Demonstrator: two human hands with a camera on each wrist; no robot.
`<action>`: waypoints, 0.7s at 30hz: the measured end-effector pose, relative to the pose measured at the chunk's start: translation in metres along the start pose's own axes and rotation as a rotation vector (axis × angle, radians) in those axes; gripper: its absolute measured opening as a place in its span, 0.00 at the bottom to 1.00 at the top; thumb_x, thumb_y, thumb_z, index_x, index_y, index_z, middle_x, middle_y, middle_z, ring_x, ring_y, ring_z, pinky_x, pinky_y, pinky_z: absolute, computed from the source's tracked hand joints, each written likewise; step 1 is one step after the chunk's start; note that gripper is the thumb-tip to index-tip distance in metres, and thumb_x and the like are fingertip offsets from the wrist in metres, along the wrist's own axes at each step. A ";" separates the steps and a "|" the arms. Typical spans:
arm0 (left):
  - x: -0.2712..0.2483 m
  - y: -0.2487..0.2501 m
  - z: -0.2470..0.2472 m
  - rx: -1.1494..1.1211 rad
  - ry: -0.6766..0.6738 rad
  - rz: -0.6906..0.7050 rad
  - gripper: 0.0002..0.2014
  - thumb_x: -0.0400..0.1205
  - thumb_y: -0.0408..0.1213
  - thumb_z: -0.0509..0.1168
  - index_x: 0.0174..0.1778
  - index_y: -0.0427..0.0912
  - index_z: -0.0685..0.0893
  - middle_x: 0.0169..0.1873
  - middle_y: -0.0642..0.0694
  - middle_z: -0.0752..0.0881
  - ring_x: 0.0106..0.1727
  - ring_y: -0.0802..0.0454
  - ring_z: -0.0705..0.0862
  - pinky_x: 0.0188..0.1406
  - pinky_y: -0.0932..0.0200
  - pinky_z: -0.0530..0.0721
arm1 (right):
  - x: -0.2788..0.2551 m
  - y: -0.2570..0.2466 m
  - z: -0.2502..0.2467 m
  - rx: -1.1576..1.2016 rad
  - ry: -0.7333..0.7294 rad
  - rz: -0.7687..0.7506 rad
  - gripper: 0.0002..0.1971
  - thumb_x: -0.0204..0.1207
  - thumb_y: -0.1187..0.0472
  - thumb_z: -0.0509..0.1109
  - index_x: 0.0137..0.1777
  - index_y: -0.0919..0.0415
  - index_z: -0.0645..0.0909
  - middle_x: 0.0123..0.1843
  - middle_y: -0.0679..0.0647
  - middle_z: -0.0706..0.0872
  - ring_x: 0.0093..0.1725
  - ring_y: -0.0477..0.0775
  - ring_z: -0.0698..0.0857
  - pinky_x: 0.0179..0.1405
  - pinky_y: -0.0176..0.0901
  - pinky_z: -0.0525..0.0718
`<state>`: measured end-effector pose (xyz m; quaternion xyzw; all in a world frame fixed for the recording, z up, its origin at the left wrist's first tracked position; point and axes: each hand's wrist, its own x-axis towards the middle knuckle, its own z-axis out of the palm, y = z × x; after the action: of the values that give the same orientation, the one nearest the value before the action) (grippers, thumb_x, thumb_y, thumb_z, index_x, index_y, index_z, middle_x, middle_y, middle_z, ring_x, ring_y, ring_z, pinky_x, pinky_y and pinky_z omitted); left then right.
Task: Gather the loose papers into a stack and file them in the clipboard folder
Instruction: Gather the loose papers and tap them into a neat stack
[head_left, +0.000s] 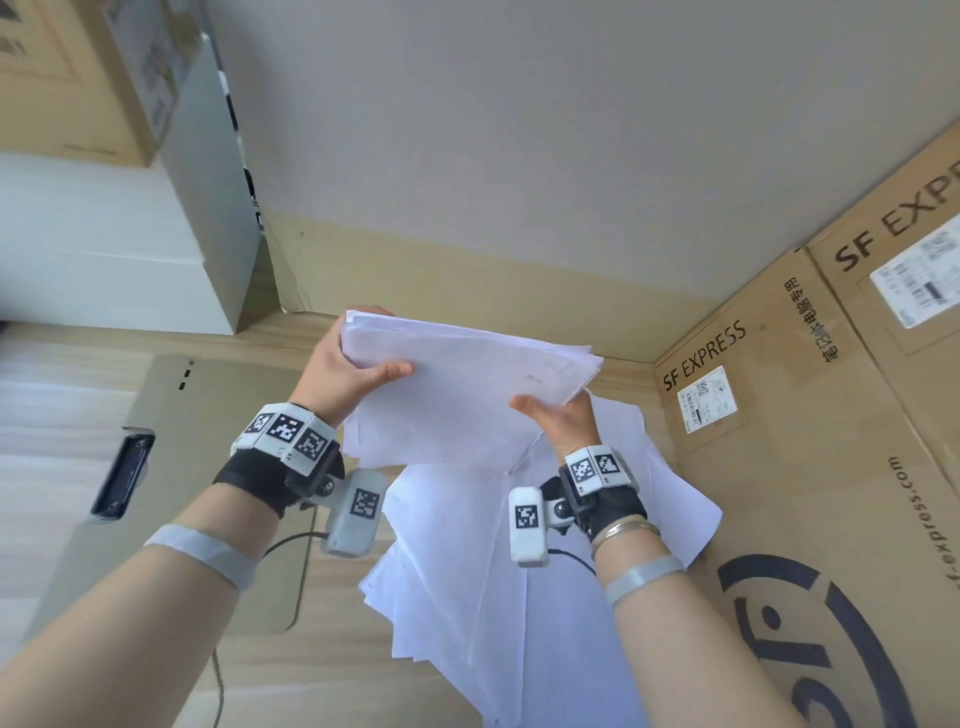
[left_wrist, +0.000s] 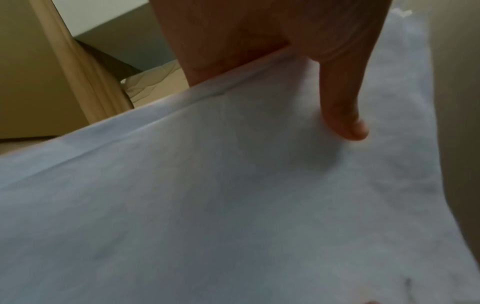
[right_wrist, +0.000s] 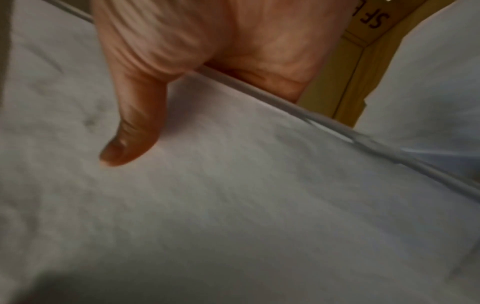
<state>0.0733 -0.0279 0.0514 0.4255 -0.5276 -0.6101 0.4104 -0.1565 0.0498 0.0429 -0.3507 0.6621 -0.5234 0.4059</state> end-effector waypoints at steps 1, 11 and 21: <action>0.000 -0.003 0.001 0.014 -0.019 -0.046 0.22 0.58 0.39 0.79 0.45 0.54 0.81 0.44 0.54 0.86 0.45 0.61 0.85 0.48 0.61 0.83 | -0.003 0.005 0.003 -0.029 -0.003 0.015 0.20 0.63 0.78 0.77 0.39 0.50 0.80 0.39 0.41 0.85 0.35 0.30 0.85 0.46 0.31 0.83; -0.003 -0.019 -0.002 0.023 -0.042 -0.196 0.20 0.57 0.39 0.80 0.44 0.50 0.84 0.41 0.52 0.89 0.43 0.57 0.87 0.53 0.52 0.84 | 0.000 0.020 0.006 -0.056 0.013 0.080 0.17 0.62 0.74 0.79 0.36 0.51 0.81 0.37 0.43 0.86 0.38 0.38 0.85 0.51 0.41 0.85; -0.001 -0.060 0.003 0.238 -0.024 -0.317 0.19 0.70 0.25 0.72 0.56 0.37 0.78 0.51 0.38 0.83 0.53 0.45 0.80 0.59 0.43 0.79 | 0.000 0.053 0.022 -0.178 0.103 0.370 0.18 0.57 0.56 0.83 0.43 0.59 0.80 0.46 0.55 0.86 0.48 0.57 0.86 0.52 0.57 0.87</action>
<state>0.0679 -0.0197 -0.0078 0.5416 -0.5272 -0.6053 0.2498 -0.1385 0.0516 -0.0118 -0.2304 0.7786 -0.3964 0.4284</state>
